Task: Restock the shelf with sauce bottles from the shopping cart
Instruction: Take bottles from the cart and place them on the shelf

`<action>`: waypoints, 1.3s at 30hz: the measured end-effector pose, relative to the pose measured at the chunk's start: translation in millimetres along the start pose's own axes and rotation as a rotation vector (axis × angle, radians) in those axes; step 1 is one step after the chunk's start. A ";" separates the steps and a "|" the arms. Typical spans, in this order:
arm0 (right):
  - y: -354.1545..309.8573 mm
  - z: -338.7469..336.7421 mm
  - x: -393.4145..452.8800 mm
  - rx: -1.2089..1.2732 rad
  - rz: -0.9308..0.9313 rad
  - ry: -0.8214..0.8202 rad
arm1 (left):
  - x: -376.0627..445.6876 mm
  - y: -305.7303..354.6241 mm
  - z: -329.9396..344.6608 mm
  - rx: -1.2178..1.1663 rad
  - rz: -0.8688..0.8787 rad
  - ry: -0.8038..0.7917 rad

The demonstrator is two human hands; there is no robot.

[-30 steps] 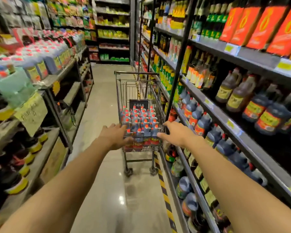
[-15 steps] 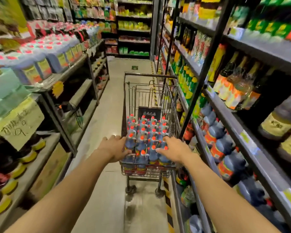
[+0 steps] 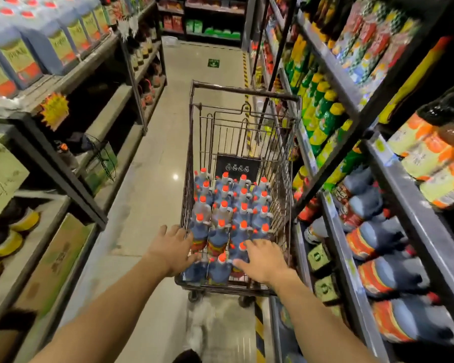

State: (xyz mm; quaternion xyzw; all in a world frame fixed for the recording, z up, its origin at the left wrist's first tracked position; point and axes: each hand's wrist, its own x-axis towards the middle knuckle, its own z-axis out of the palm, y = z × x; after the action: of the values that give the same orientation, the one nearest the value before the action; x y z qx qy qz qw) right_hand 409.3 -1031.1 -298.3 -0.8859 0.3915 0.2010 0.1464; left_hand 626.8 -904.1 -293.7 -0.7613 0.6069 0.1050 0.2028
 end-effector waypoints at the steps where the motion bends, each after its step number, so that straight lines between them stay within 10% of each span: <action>1: -2.0 3.1 10.3 0.005 0.009 -0.004 | 12.5 -0.8 6.2 0.013 0.013 -0.023; 23: -15.2 131.6 151.3 0.269 -0.010 -0.366 | 144.1 37.9 114.0 -0.043 0.125 -0.519; 39: -17.7 170.4 156.1 0.583 0.191 -0.099 | 172.6 32.5 111.3 -0.332 0.115 -0.541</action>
State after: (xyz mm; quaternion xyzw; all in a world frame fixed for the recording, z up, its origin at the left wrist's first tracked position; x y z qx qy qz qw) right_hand 477.2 -1047.6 -519.3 -0.7549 0.5067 0.1359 0.3935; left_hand 646.7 -1013.6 -469.3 -0.6930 0.5474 0.4125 0.2236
